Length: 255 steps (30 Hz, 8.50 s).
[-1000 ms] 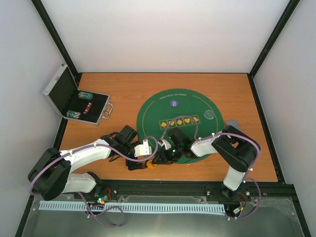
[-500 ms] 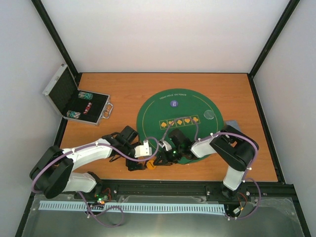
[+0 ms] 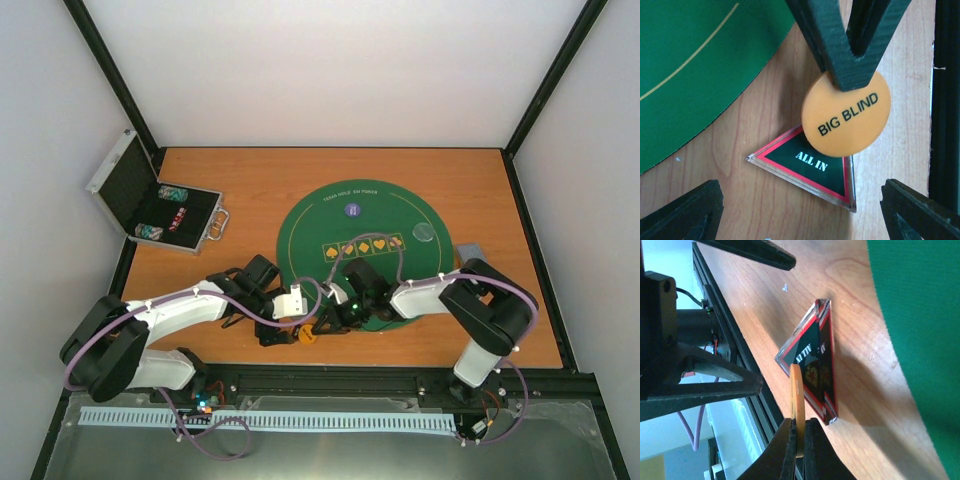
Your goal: Distribute texas hold em gaming equipment
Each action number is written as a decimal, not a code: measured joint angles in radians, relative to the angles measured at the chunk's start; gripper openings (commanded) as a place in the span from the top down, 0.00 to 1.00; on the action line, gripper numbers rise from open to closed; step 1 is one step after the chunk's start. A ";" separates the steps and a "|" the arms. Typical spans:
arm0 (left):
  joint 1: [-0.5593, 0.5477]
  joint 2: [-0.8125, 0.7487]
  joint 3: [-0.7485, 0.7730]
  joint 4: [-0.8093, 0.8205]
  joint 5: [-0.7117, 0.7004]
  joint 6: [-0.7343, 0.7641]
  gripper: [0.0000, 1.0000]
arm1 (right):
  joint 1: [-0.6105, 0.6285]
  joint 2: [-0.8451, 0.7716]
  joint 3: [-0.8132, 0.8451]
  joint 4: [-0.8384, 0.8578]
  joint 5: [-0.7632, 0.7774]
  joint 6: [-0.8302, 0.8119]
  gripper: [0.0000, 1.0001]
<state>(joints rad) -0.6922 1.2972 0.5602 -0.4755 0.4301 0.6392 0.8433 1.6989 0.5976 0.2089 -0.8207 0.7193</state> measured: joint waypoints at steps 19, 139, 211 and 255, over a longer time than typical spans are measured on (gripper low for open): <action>0.054 -0.031 0.022 0.074 -0.208 -0.110 0.06 | -0.197 -0.137 0.188 -0.309 0.131 -0.155 0.97; 0.221 -0.120 0.040 0.136 -0.169 -0.158 0.02 | -1.241 -0.172 0.341 -0.827 0.596 -1.321 0.00; 0.221 -0.105 0.040 0.115 -0.118 -0.150 0.03 | -1.141 -0.038 0.345 -0.769 0.734 -1.397 0.54; 0.372 -0.150 0.263 -0.056 0.086 -0.181 0.00 | -0.240 -0.301 0.454 -0.795 0.809 -1.405 0.58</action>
<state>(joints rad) -0.3202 1.1477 0.8234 -0.5312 0.5159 0.4583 0.6033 1.3975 1.0519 -0.5865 -0.0113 -0.6857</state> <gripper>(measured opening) 0.991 0.432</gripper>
